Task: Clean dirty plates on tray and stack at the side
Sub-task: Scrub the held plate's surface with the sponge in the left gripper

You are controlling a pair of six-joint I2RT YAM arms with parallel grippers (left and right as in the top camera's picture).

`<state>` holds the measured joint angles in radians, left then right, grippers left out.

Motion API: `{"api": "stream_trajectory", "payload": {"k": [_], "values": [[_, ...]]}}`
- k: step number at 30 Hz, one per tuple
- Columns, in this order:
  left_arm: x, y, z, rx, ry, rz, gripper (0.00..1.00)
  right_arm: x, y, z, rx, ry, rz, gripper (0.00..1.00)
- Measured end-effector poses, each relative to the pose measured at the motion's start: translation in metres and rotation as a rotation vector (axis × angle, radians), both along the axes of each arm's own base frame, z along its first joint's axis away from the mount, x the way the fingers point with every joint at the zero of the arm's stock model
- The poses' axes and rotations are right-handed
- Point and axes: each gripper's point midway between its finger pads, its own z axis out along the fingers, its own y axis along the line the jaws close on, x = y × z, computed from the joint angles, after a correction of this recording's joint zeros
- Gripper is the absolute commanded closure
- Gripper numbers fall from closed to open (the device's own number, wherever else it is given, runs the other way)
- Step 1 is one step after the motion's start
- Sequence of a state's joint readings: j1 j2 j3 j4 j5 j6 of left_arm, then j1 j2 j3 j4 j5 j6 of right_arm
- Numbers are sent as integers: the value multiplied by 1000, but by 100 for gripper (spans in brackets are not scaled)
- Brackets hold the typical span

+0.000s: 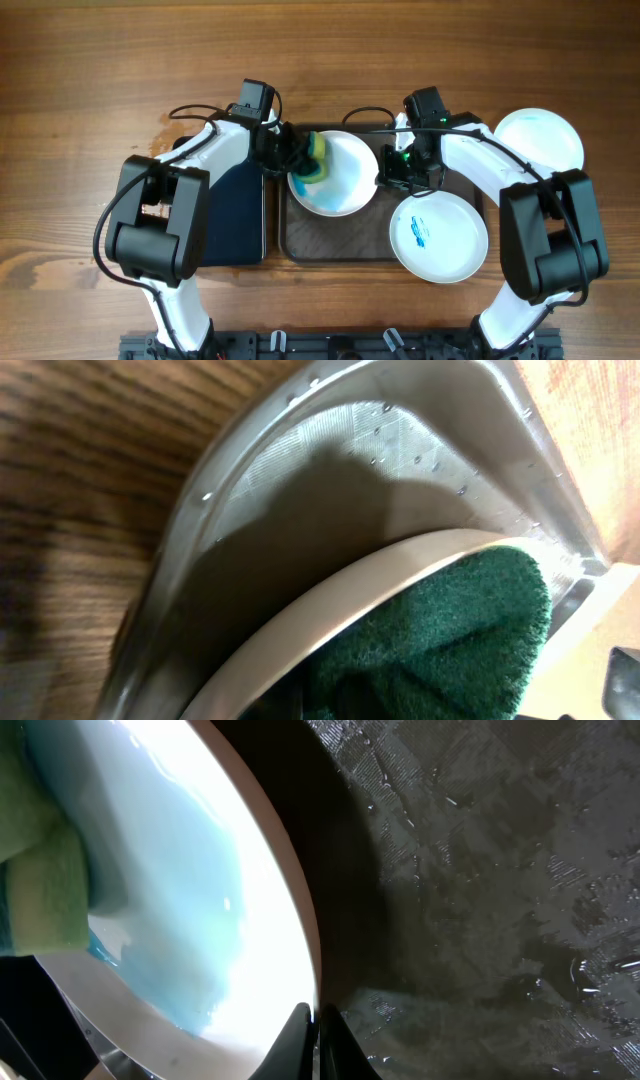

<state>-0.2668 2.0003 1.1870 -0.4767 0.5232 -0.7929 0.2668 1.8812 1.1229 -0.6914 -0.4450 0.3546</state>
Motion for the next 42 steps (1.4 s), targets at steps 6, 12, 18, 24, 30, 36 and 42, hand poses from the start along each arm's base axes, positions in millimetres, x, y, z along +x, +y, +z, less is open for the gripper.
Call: {"api": "stream_trajectory", "payload": {"k": [6, 12, 18, 24, 30, 36, 42], "values": [[-20, -8, 0, 24, -15, -161, 96, -1, -1, 0, -3, 4, -1, 96], [-78, -69, 3, -65, -29, -483, 96, 1, -12, -3, -43, 4, -18, 95], [-107, -121, 10, -219, -60, -611, 96, 1, -13, -4, -52, -4, -6, 95], [-92, -113, 5, -178, -47, -515, 96, 2, -13, -4, -54, -9, -7, 95], [-53, -64, -1, -49, -41, -334, 96, 3, -13, -4, -52, -14, -7, 95], [-20, -13, -2, 105, -73, -196, 96, 3, -13, -4, -52, -14, -7, 95], [-15, -3, -2, 182, -87, -176, 96, 2, -9, -3, -45, -10, 1, 95]]}}
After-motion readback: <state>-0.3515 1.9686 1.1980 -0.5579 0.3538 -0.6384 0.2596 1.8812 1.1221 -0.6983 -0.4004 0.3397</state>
